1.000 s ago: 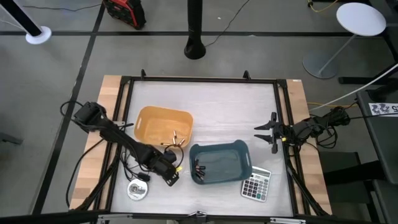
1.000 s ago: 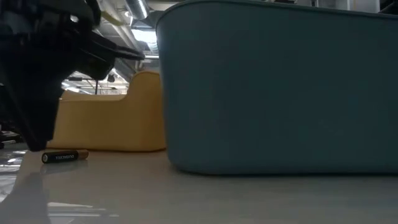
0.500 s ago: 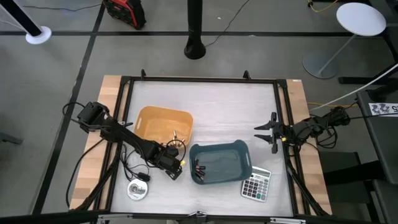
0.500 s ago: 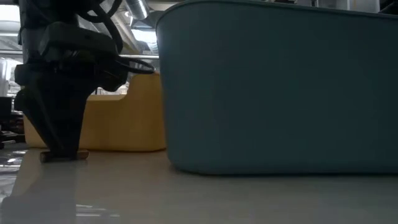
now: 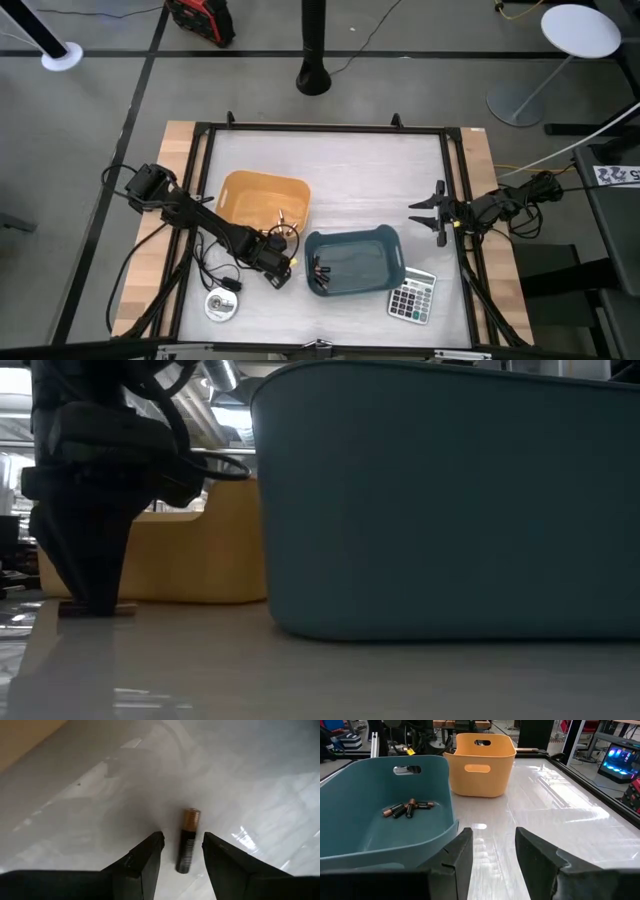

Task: Sort batteries
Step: Put the black battery into the blue bin

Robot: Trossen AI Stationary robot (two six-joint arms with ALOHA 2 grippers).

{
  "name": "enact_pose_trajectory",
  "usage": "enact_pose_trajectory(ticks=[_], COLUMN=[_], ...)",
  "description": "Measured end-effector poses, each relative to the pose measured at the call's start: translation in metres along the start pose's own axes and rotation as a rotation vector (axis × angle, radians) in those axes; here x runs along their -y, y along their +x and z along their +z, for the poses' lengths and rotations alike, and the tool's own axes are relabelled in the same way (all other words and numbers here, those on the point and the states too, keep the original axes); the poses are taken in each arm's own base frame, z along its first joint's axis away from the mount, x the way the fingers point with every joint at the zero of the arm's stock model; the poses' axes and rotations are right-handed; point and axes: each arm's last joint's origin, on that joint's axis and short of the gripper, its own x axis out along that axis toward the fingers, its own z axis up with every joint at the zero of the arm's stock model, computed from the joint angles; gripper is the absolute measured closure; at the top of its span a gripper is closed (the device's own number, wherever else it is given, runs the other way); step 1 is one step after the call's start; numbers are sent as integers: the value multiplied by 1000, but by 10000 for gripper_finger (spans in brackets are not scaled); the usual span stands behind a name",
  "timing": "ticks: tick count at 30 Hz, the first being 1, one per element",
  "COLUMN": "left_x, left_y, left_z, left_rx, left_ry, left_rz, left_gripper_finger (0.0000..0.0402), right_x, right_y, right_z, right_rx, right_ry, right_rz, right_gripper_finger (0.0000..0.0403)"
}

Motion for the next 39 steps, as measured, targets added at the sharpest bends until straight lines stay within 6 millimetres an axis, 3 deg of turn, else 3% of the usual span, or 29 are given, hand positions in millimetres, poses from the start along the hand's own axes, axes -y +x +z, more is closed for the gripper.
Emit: enact_pose_trajectory(ticks=[13, 24, 31, 39], left_x=[-2, -4, -5, -4], left_y=[0, 0, -5, -29], left_z=[0, -1, -1, 2], left_rx=[2, -2, -33, -89], left_ry=[126, 155, 148, 97], left_rz=[18, 42, 13, -113], left_gripper_finger=[268, 389, 371, 391], right_x=[0, 0, 0, 0], right_y=[0, 0, 0, 0], right_z=[0, 0, 0, 0], right_rx=[0, 0, 0, 0], right_ry=[0, 0, 0, 0], right_rz=[0, 0, 0, 0], right_gripper_finger=[258, 258, 258, 258])
